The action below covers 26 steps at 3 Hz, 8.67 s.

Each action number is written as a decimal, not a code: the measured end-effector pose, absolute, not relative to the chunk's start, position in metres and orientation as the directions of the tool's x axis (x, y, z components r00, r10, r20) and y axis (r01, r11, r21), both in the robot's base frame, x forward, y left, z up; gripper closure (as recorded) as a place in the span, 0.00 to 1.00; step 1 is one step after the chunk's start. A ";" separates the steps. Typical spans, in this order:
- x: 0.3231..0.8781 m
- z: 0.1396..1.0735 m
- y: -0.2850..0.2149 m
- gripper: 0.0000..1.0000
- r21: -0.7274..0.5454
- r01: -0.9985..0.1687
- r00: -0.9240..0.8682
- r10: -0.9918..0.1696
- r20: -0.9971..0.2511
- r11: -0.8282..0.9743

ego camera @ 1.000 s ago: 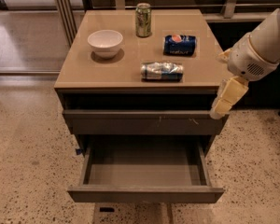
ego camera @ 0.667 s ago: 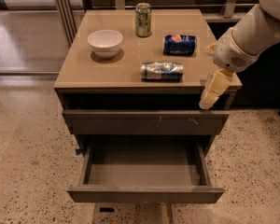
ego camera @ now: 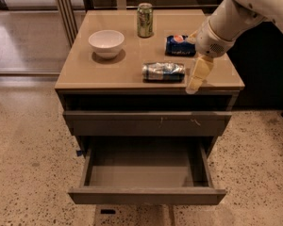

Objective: Place redbull can into middle drawer

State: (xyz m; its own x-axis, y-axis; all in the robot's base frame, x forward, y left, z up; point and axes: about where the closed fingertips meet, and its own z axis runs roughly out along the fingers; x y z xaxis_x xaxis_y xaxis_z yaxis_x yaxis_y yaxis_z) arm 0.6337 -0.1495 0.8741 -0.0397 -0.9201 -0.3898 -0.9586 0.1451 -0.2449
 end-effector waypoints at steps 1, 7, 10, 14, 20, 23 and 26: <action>0.649 0.858 -0.133 0.00 -0.211 -0.969 -0.035 -0.915 -0.402 0.130; 0.647 0.830 -0.114 0.92 -0.140 -0.981 -0.062 -0.897 -0.437 0.136; 0.590 0.885 -0.117 1.00 -0.256 -0.947 -0.036 -0.860 -0.510 0.191; 0.484 0.880 -0.153 1.00 -0.324 -0.793 -0.236 -0.751 -0.616 0.516; 0.442 0.559 -0.174 1.00 0.080 -0.611 -0.682 -0.474 -0.557 0.787; 0.501 0.472 -0.159 1.00 0.166 -0.662 -0.701 -0.526 -0.482 0.731; 0.505 0.444 -0.164 0.82 0.183 -0.649 -0.729 -0.536 -0.425 0.738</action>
Offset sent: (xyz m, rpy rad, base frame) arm 0.0086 0.0551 -0.0765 0.1056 0.1827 0.0175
